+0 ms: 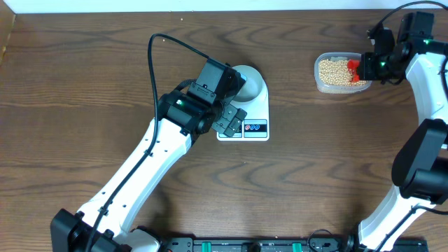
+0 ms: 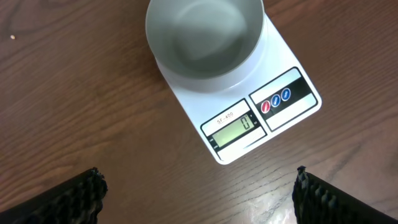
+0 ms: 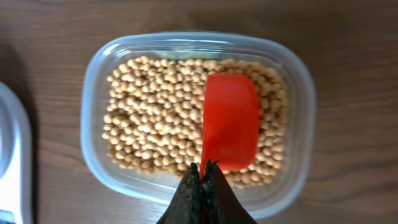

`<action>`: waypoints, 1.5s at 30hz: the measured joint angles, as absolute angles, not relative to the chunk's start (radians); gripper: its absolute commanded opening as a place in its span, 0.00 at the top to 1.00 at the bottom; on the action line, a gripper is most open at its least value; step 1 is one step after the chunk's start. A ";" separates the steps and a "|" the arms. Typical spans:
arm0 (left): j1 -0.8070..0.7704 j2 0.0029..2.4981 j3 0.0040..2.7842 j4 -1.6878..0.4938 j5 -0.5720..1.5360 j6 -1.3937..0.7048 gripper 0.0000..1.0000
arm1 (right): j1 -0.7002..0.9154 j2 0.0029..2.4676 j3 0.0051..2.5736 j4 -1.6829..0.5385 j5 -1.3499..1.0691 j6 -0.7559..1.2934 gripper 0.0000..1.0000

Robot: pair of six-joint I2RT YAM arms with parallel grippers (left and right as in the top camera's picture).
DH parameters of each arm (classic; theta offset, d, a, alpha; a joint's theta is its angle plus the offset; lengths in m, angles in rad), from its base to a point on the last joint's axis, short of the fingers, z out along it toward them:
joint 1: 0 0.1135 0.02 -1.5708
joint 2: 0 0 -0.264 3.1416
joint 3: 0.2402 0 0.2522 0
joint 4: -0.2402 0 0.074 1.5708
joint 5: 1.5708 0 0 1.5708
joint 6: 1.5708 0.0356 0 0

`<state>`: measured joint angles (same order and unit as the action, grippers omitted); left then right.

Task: Scoop item into bowl and weigh 50g on scale
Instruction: 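Drag the scoop through the soybeans with the right gripper to fill it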

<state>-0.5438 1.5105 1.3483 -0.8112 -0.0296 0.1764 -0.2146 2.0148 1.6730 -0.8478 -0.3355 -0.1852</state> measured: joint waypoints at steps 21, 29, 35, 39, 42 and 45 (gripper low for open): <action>-0.544 1.510 1.348 -0.811 -0.029 0.176 0.02 | -0.302 2.130 1.675 -0.846 -0.754 -0.135 0.99; -0.544 1.510 1.348 -0.811 -0.029 0.176 0.02 | -0.337 2.160 1.675 -0.846 -0.846 -0.101 0.99; -0.544 1.510 1.348 -0.811 -0.029 0.176 0.02 | -0.370 2.199 1.676 -0.845 -0.937 -0.080 0.99; -0.544 1.510 1.348 -0.811 -0.029 0.176 0.02 | -0.396 2.237 1.680 -0.845 -1.012 -0.075 0.99; -0.544 1.510 1.348 -0.811 -0.030 0.176 0.02 | -0.412 2.268 1.683 -0.845 -1.068 -0.071 0.99; -0.544 1.510 1.348 -0.811 -0.030 0.176 0.02 | -0.427 2.300 1.684 -0.845 -1.130 -0.069 0.99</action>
<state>-0.5438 1.5105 1.3483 -0.8112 -0.0296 0.1764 -0.4267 2.3001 1.6840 -0.8448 -1.1297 -0.0689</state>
